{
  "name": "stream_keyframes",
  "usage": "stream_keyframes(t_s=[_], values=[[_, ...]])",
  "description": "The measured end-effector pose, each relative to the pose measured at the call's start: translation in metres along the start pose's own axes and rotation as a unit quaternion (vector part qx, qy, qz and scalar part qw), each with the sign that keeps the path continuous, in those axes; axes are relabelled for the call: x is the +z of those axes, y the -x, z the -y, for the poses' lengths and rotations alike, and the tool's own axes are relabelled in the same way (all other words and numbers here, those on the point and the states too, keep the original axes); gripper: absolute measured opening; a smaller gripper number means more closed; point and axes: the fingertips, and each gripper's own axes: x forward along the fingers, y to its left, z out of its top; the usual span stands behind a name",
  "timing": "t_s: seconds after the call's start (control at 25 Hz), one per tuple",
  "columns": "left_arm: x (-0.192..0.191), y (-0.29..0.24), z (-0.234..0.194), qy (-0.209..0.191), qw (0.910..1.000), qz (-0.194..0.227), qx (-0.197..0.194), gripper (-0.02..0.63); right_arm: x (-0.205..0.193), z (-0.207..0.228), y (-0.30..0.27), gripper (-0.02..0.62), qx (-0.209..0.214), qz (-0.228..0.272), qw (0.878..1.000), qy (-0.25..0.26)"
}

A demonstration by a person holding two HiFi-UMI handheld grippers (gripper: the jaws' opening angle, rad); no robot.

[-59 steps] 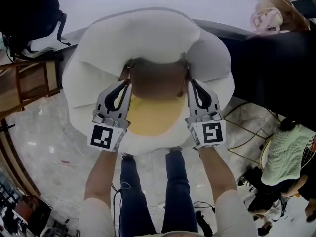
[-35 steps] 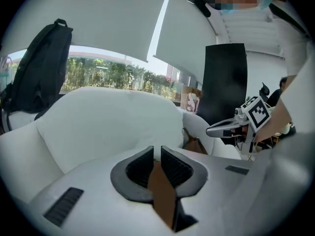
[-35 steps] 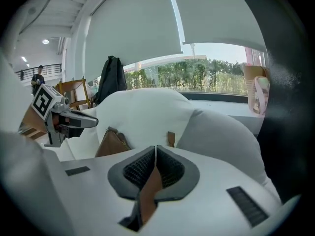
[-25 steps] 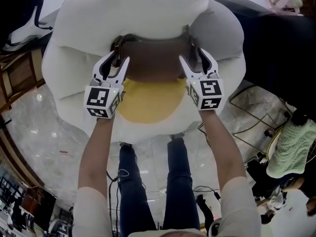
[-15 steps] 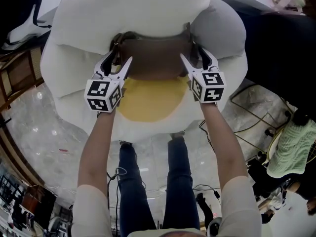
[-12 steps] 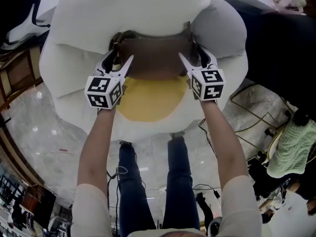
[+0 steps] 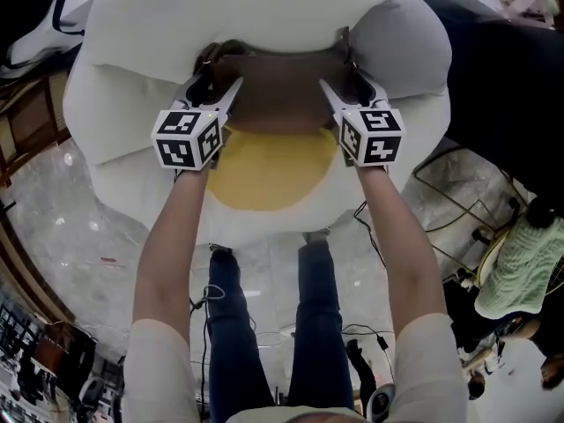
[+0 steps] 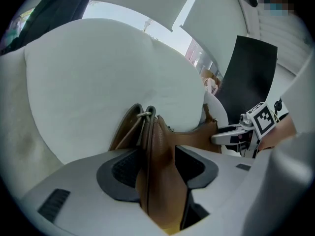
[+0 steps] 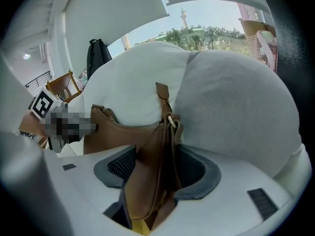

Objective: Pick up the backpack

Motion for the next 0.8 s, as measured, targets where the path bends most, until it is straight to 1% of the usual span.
stream_keyframes(t_s=[0.04,0.08,0.24,0.44,0.64,0.8], values=[[0.0,0.001,-0.002,-0.002,1.0,-0.002,0.001,0.231,0.0,-0.001,0.0,0.272,0.002,-0.001,1.0,-0.002],[-0.001,0.002,-0.003,-0.003,1.0,-0.005,-0.001,0.21,0.0,-0.001,0.0,0.258,0.004,-0.001,1.0,-0.005],[-0.004,0.007,0.001,0.004,0.9997,-0.017,-0.016,0.155,0.0,-0.003,0.007,0.204,0.011,0.001,1.0,-0.013],[-0.01,0.022,0.008,0.0,0.9997,-0.015,-0.017,0.125,0.001,-0.013,0.02,0.173,0.012,0.015,1.0,-0.007],[-0.001,0.05,0.025,-0.024,0.9996,0.007,-0.014,0.112,0.008,-0.025,0.049,0.16,0.011,0.035,0.999,-0.005],[0.016,0.075,0.037,-0.028,0.9991,0.028,-0.013,0.107,0.028,-0.036,0.072,0.153,0.011,0.056,0.998,-0.005]])
